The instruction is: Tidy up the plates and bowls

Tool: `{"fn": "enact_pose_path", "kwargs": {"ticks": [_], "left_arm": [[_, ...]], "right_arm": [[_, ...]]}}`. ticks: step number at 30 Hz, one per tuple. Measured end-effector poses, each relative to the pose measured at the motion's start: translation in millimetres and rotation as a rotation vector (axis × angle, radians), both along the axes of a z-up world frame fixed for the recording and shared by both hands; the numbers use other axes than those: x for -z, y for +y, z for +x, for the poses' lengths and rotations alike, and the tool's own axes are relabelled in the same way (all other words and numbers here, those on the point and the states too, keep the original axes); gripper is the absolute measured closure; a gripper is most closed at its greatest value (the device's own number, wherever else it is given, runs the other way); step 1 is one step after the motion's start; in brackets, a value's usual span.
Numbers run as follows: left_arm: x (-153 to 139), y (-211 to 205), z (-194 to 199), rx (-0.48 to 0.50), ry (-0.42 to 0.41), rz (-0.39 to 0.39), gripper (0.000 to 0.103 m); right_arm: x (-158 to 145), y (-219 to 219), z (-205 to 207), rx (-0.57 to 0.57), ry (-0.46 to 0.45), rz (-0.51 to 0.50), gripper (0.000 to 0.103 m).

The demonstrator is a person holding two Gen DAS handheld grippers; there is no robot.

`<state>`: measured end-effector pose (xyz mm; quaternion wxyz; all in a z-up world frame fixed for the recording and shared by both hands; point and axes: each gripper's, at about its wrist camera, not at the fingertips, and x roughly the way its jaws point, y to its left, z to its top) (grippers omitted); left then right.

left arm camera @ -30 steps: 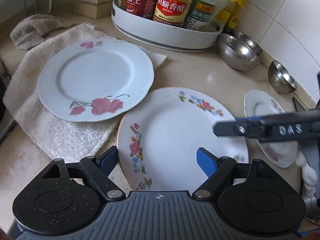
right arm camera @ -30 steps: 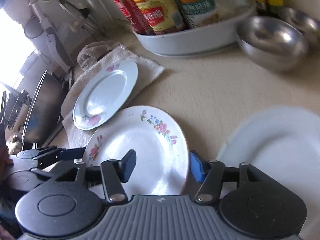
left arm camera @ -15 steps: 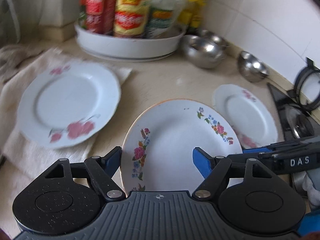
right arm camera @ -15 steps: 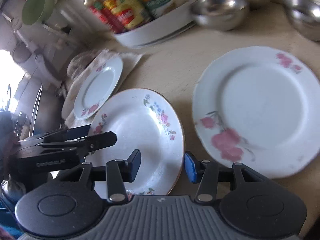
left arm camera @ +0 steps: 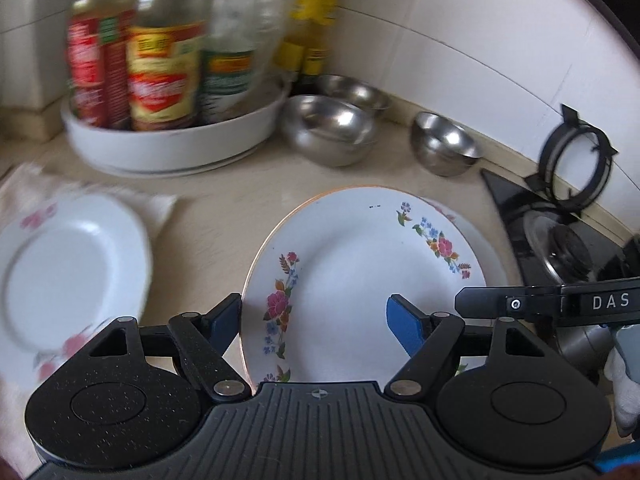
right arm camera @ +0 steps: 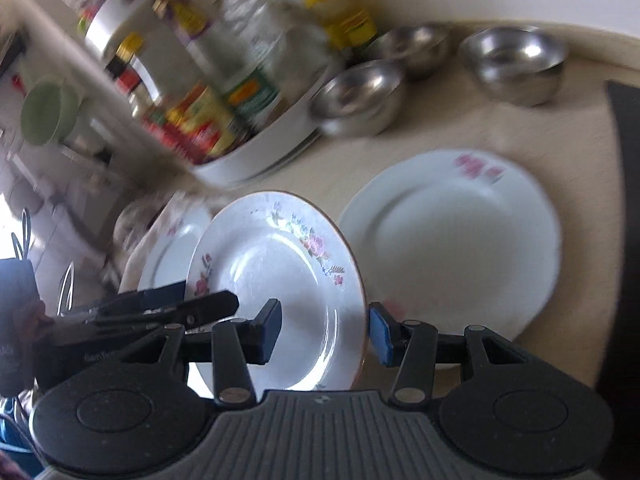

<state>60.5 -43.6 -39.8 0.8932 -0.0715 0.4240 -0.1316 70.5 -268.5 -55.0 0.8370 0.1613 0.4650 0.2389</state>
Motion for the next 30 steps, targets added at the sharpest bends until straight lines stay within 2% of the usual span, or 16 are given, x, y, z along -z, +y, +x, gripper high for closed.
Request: {"fn": "enact_pose_path", "kwargs": {"ticks": [6,12,19,30], "left_arm": [[-1.0,-32.8,27.8,0.100,-0.033,-0.020,0.020],[11.2,-63.4,54.2,0.163,-0.026,-0.015,0.019],[30.6,-80.8,80.4,0.179,0.021,-0.032,0.019],[32.1,-83.3,91.9,0.182,0.019,-0.067,0.022]], "right_arm": [[3.7,-32.1,6.2,0.121,-0.004,-0.006,0.034],[10.7,-57.6,21.1,0.218,-0.002,-0.028,0.034],[22.6,-72.0,41.2,0.278,0.013,-0.049,0.034],[29.3,-76.9,57.4,0.311,-0.016,-0.082,0.034]]}}
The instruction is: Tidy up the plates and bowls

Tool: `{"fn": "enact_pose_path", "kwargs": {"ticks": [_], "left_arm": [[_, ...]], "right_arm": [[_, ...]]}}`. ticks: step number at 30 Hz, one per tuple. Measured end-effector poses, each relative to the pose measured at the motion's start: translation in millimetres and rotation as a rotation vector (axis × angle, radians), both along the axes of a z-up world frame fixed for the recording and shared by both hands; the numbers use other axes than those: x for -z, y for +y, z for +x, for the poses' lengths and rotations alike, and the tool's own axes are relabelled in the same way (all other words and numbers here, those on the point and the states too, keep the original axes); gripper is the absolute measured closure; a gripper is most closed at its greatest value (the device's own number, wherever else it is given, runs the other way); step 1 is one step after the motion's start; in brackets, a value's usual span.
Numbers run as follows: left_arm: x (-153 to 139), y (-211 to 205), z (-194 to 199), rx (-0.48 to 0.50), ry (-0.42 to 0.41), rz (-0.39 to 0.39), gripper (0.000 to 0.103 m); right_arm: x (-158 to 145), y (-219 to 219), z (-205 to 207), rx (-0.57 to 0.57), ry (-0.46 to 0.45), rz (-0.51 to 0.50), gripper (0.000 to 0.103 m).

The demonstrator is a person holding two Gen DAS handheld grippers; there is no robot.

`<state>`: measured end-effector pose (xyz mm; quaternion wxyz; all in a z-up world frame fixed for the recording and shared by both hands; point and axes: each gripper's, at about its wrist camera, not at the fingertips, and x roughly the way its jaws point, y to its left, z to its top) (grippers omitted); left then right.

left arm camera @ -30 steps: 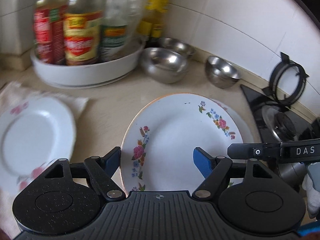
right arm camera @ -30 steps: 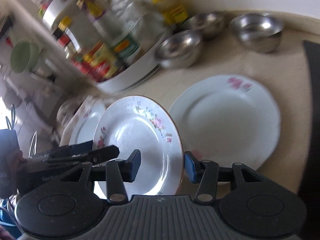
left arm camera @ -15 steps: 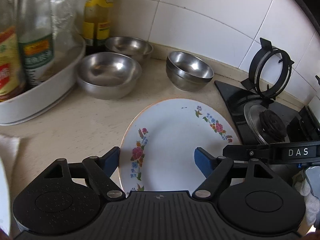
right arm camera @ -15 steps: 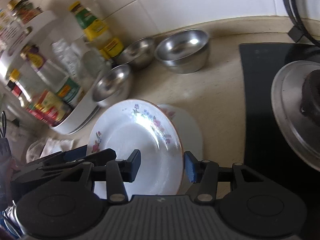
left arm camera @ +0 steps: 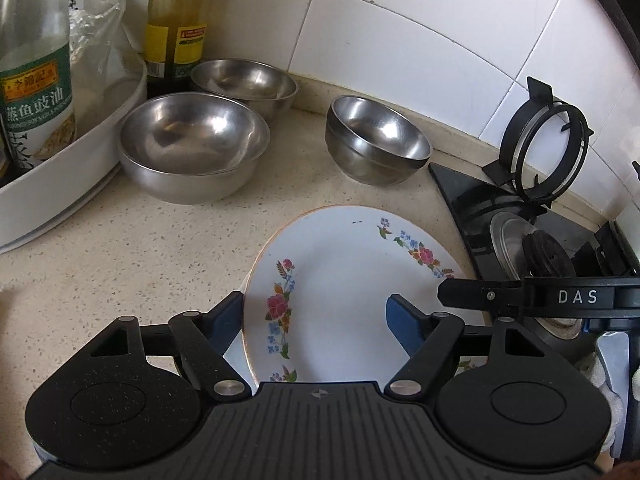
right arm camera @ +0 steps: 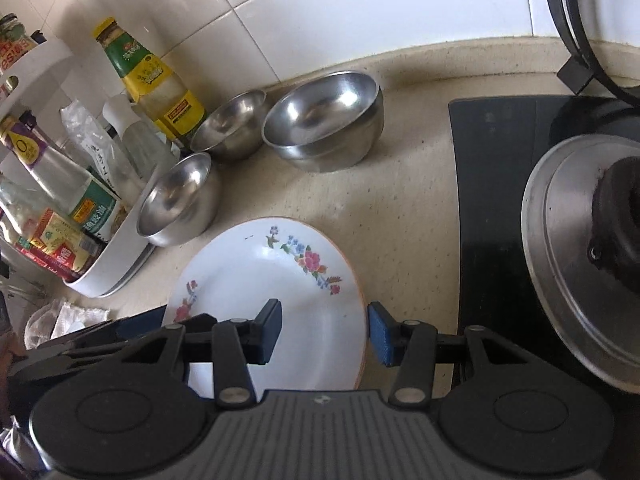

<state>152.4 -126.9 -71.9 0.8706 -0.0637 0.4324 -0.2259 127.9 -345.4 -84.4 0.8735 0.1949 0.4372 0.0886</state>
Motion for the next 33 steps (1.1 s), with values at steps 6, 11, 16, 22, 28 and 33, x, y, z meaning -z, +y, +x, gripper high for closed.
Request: {"fn": "enact_pose_path", "kwargs": {"ticks": [6,11,16,22,28,33], "left_arm": [[-2.5,5.8,-5.0,-0.025,0.008,0.004,0.023],[-9.8,16.1,-17.2,-0.049,-0.018,-0.006,0.020],[-13.2,-6.7,-13.8,-0.031,-0.077,0.034,0.025],[-30.5,6.9,-32.4,-0.006,-0.107,0.001,0.017],[-42.6,22.3,-40.5,-0.002,-0.096,-0.004,0.016],[-45.7,37.7,-44.7,0.005,-0.086,-0.013,0.015]], "right_arm": [[-9.5,1.2,-3.0,0.000,-0.050,-0.057,0.034],[-8.8,11.9,-8.0,-0.057,-0.040,-0.062,0.034],[-7.3,18.1,-11.0,-0.065,-0.051,-0.090,0.034],[-14.2,8.7,-22.8,-0.014,-0.073,-0.093,0.034],[-28.5,0.5,-47.3,0.039,-0.121,-0.059,0.034],[-39.7,17.8,-56.3,0.021,-0.137,-0.071,0.034]]}}
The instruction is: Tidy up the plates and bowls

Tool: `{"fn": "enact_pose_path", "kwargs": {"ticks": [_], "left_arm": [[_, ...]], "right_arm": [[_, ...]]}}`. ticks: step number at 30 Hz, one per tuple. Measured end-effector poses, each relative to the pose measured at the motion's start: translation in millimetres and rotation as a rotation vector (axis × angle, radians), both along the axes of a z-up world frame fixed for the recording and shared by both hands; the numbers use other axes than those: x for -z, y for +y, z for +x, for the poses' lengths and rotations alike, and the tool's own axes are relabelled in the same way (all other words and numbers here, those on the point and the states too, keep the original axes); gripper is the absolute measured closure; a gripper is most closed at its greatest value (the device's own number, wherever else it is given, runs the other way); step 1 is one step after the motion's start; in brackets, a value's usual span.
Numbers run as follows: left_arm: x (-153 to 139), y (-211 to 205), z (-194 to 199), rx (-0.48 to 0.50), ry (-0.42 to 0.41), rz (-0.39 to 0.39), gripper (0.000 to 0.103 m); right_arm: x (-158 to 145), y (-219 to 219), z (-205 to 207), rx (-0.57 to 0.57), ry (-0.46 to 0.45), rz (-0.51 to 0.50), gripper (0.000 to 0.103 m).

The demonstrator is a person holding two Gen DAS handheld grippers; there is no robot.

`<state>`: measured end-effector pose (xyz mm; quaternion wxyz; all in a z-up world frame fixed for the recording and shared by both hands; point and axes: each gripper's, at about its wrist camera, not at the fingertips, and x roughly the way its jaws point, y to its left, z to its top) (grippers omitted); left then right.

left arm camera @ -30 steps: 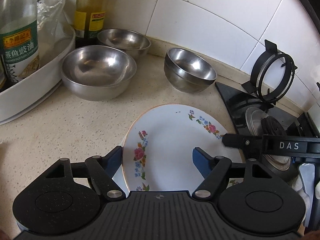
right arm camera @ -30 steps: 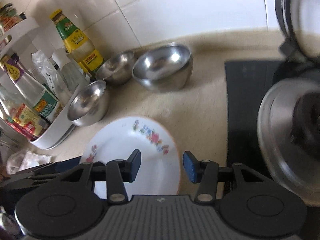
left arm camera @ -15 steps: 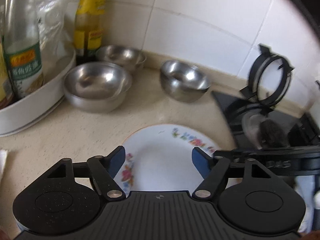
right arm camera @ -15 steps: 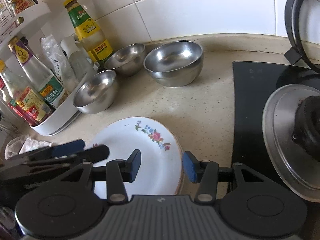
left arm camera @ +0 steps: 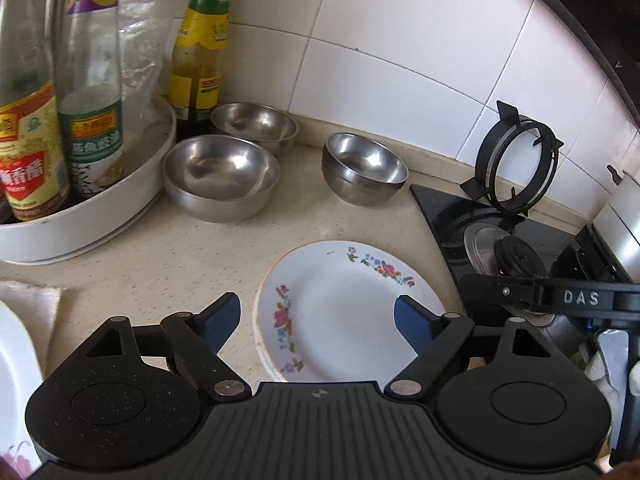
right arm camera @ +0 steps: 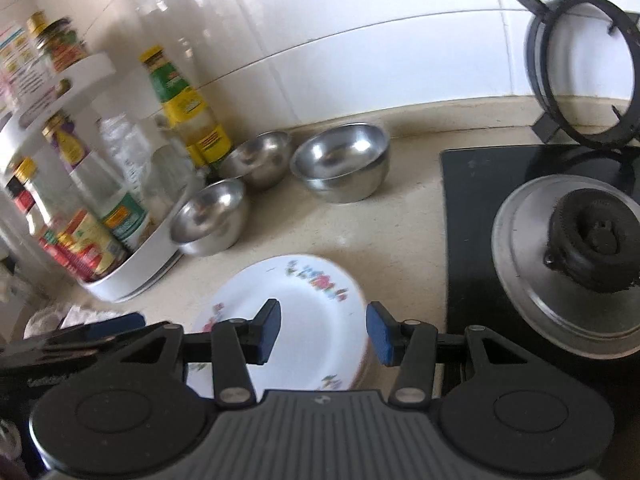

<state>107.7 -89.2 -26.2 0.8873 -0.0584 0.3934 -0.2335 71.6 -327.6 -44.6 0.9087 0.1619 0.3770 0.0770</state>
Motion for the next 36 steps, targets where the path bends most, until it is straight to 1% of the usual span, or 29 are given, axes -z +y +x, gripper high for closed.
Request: {"fn": "enact_pose_path", "kwargs": {"ticks": [4,7,12,14,17,19,22,24,26,30,36], "left_arm": [[-3.3,23.6,-6.9,-0.035,0.007,-0.020,0.014],[-6.7,45.5,-14.6,-0.073,0.005,-0.025,0.010],[-9.1,81.3,-19.3,-0.156,0.029,-0.053,0.010],[-11.0,88.1,-17.3,-0.168,0.023,-0.056,0.010],[-14.7,87.7,-12.6,-0.140,0.004,-0.055,0.010],[-15.4,83.2,-11.4,-0.113,-0.001,-0.069,0.010],[-14.6,73.6,-11.8,-0.059,-0.001,-0.076,0.010],[-14.1,74.9,-16.1,-0.045,0.000,-0.083,0.010],[-14.4,81.0,-20.1,-0.052,-0.003,-0.091,0.010],[-14.2,105.2,-28.1,-0.122,-0.001,-0.097,0.010],[-16.1,160.2,-47.0,-0.322,-0.010,-0.071,0.010]], "right_arm": [[-3.9,24.5,-3.2,-0.053,-0.001,-0.013,0.034],[-3.5,44.0,0.6,-0.093,0.009,-0.002,0.034],[-9.3,80.5,0.6,-0.167,0.012,-0.028,0.034],[-13.5,89.1,-4.1,-0.178,0.003,-0.035,0.034],[-17.3,93.6,-12.8,-0.166,-0.002,-0.050,0.034],[-18.3,92.4,-19.8,-0.141,-0.001,-0.064,0.034],[-21.5,87.6,-28.2,-0.091,-0.006,-0.057,0.034],[-23.1,88.1,-31.6,-0.078,-0.008,-0.056,0.033],[-23.6,91.6,-32.1,-0.081,-0.007,-0.054,0.033],[-21.6,112.0,-23.9,-0.141,0.005,-0.056,0.033],[-13.3,147.9,-2.6,-0.266,0.010,-0.022,0.033]]}}
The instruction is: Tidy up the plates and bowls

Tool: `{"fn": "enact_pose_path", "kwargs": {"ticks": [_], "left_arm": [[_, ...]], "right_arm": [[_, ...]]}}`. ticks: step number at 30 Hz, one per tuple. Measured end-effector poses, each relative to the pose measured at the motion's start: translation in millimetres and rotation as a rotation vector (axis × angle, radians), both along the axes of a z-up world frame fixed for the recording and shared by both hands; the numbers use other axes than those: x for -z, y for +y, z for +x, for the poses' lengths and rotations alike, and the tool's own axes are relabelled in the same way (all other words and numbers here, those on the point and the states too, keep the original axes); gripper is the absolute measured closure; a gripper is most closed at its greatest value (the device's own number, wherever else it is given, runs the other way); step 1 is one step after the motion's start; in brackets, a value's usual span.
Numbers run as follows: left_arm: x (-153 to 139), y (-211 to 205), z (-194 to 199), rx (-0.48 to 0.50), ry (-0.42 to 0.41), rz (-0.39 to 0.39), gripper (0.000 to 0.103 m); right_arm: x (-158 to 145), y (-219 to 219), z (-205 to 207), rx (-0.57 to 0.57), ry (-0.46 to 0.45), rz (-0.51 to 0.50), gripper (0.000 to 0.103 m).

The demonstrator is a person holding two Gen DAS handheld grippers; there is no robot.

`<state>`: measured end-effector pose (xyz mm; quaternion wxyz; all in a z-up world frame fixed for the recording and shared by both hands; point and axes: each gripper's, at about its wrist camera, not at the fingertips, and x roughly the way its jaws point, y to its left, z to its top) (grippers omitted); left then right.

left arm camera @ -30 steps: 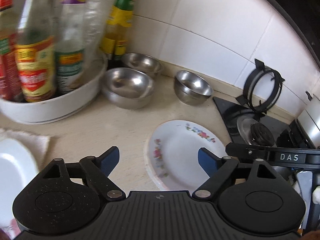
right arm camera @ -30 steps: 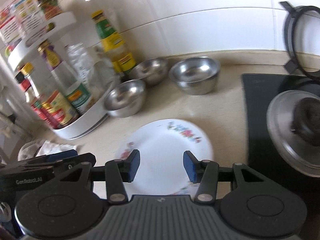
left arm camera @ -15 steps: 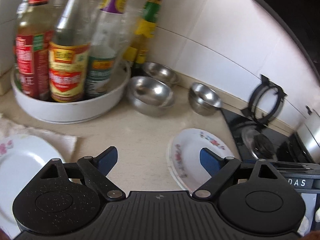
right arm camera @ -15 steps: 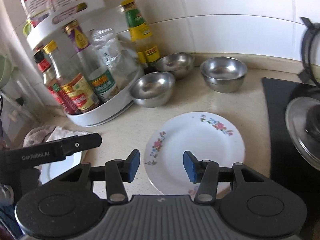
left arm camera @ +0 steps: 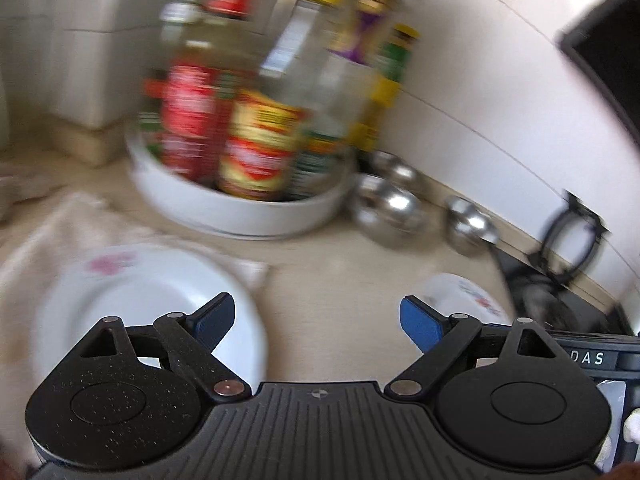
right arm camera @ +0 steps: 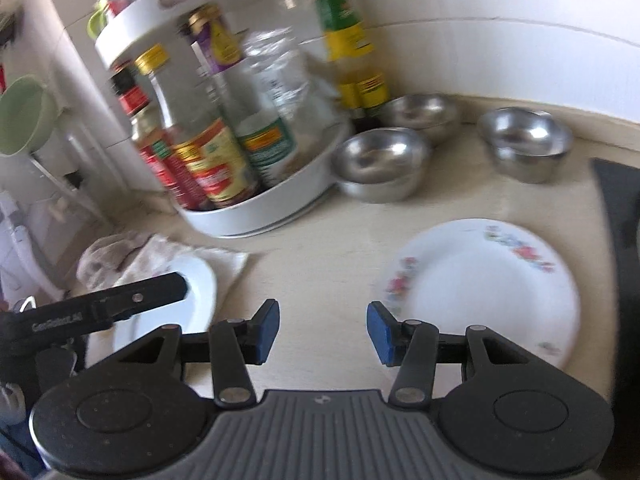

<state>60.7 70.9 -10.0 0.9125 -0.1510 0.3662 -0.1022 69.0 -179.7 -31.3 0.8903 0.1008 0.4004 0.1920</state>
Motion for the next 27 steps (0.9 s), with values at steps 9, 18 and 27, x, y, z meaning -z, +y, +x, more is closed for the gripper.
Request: {"fn": "enact_pose_path", "kwargs": {"ticks": [9,18,27], "left_arm": [[2.9,62.9,-24.4,-0.241,0.047,0.046,0.009],[30.5,84.8,-15.5,-0.330,0.152,0.054,0.008],[54.9,99.0,-0.5,-0.358,0.203,0.044,0.009]], "right_arm": [[11.3,69.2,34.0,-0.209,0.024,0.009,0.033],[40.4,115.7,63.5,-0.311,0.103,0.007,0.033],[61.2,130.7,81.5,-0.339,0.170,-0.006,0.033]]}}
